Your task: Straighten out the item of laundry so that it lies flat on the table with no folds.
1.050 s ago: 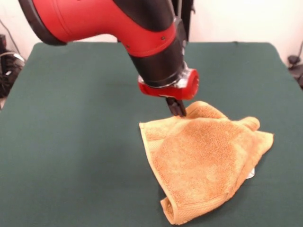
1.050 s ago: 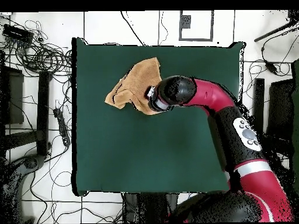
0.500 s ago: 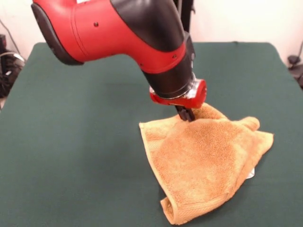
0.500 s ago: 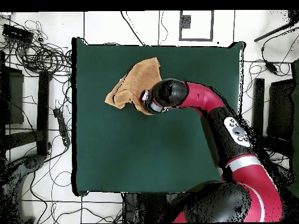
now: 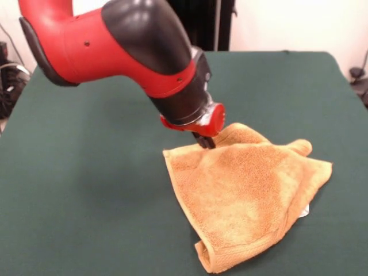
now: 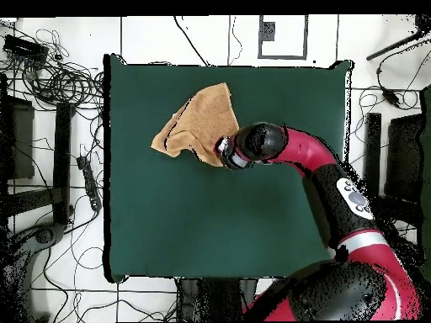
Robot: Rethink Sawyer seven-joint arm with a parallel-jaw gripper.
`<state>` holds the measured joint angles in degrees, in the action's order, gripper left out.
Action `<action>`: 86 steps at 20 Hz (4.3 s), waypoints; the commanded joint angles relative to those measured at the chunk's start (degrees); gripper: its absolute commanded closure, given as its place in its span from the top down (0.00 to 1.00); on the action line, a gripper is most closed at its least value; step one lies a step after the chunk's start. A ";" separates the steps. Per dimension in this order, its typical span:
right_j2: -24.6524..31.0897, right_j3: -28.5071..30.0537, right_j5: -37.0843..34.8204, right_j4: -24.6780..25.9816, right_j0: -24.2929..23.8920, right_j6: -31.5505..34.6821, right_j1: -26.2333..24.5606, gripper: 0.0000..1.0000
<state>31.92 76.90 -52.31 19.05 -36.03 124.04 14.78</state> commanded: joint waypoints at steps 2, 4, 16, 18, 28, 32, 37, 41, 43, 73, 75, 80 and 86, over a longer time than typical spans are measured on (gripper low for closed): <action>2.56 -0.73 -1.49 3.77 1.26 -15.50 -5.49 0.00; 2.79 -0.52 -1.12 3.97 1.22 -15.06 -5.87 0.00; 3.31 -0.20 1.17 4.38 1.17 -13.66 -6.33 0.00; 3.34 0.52 3.25 5.12 1.03 -13.21 -6.02 0.00; 3.71 1.91 3.36 6.05 0.18 -13.48 -6.03 0.00; 3.88 2.16 2.54 5.99 -0.26 -14.35 -6.00 0.00; 4.04 0.53 -2.27 4.95 -0.30 -15.72 -5.07 0.00; 3.95 -2.10 -7.73 4.41 -0.31 -17.72 -4.22 0.00; 4.18 -1.31 -8.04 4.41 -1.47 -18.71 -4.05 0.00; 6.87 3.28 -9.88 9.70 -9.91 -27.33 -3.52 0.00; 7.20 3.91 -9.83 9.92 -11.22 -28.70 -3.73 0.00; 7.68 3.30 -10.97 9.91 -12.66 -31.24 -4.33 0.00; 6.25 0.57 -15.36 10.66 -11.02 -34.65 -3.49 0.00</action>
<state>36.93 76.92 -59.57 25.01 -49.59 110.39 11.62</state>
